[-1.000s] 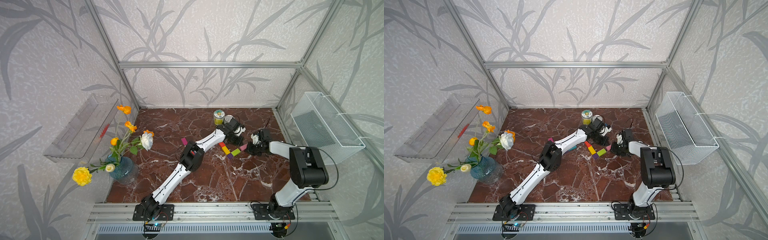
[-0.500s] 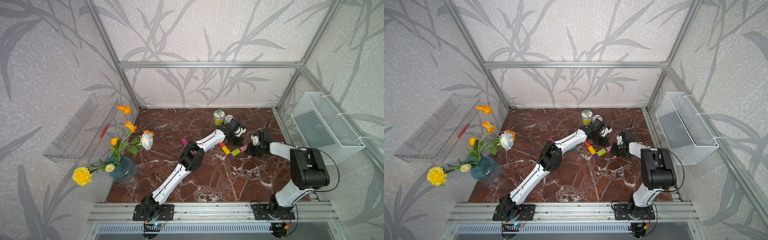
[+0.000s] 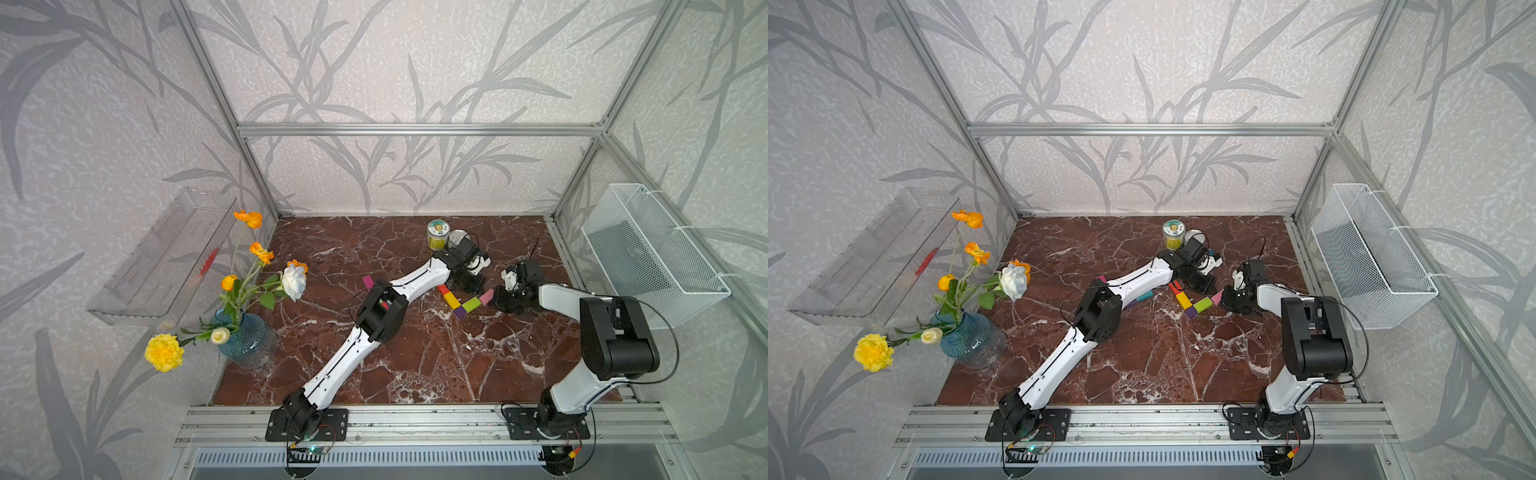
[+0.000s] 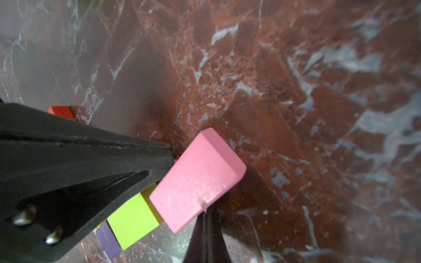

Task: Assemble the letter v with building blocks
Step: Assemble the building block at the center of the board.

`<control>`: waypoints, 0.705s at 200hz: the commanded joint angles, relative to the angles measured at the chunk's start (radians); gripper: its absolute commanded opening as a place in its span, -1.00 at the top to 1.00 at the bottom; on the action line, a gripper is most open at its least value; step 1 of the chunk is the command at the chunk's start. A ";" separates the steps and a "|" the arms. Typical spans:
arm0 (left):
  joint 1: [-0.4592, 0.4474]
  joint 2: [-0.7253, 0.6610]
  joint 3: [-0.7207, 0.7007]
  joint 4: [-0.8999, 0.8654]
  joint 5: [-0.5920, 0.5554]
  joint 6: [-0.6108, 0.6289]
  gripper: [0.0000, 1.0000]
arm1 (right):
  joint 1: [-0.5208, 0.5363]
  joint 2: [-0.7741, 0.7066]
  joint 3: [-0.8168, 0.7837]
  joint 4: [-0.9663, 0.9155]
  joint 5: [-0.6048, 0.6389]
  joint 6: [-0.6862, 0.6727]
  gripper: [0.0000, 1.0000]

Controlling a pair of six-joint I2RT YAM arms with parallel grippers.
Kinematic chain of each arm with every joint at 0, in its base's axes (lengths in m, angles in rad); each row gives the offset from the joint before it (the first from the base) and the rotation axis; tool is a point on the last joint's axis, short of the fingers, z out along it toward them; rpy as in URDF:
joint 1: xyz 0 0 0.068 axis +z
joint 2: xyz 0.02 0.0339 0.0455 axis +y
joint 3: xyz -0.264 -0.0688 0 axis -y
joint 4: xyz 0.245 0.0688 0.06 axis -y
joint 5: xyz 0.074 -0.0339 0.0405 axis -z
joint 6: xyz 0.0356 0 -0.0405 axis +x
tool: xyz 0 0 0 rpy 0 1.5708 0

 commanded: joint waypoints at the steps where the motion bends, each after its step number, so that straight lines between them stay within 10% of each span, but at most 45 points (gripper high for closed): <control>1: -0.022 -0.027 -0.026 -0.058 0.000 0.018 1.00 | 0.021 0.021 -0.007 -0.056 0.025 -0.006 1.00; 141: 0.000 -0.027 -0.027 -0.066 -0.029 0.019 1.00 | 0.028 0.060 0.025 -0.076 0.031 -0.027 1.00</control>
